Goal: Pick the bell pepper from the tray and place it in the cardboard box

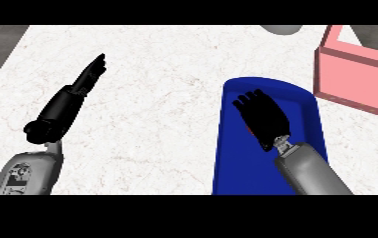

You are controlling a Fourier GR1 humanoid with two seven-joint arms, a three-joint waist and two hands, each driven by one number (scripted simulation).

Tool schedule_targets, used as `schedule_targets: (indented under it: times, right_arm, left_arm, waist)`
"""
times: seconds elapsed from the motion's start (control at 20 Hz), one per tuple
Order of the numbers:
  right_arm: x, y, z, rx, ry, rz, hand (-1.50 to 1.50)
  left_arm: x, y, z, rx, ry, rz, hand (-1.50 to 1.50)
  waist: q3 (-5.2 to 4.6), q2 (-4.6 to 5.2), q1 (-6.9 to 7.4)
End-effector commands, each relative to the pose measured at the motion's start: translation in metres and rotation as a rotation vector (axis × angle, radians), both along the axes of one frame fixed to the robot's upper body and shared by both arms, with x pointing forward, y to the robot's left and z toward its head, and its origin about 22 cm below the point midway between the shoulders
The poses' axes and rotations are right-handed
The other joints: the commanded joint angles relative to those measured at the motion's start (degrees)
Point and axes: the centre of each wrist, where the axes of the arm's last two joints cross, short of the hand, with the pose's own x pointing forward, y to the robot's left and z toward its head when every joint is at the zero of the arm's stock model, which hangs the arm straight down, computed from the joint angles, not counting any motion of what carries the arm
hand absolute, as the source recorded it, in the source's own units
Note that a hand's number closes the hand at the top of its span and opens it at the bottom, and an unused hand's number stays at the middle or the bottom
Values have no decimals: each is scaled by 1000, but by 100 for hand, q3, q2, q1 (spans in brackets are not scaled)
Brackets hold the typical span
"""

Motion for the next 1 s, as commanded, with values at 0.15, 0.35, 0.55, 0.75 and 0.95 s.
schedule_targets:
  times: [0.15,0.35,0.55,0.75,0.95]
  right_arm:
    - [4,3,-23,-9,-73,174,150]
    - [16,-1,-11,16,-144,205,150]
    - [-14,-28,-20,210,34,354,150]
    - [-32,-67,-17,407,208,501,150]
    - [-54,-101,15,493,112,590,150]
  left_arm:
    - [7,-5,3,15,7,-10,0]
    - [4,-2,-1,4,-13,5,0]
    - [8,0,11,-4,9,10,0]
    - [-2,4,5,-3,2,31,0]
    - [-5,16,0,10,5,21,0]
  waist:
    - [8,9,5]
    - [7,5,2]
    - [10,-1,-81]
    - [13,-21,-157]
    - [7,-27,-154]
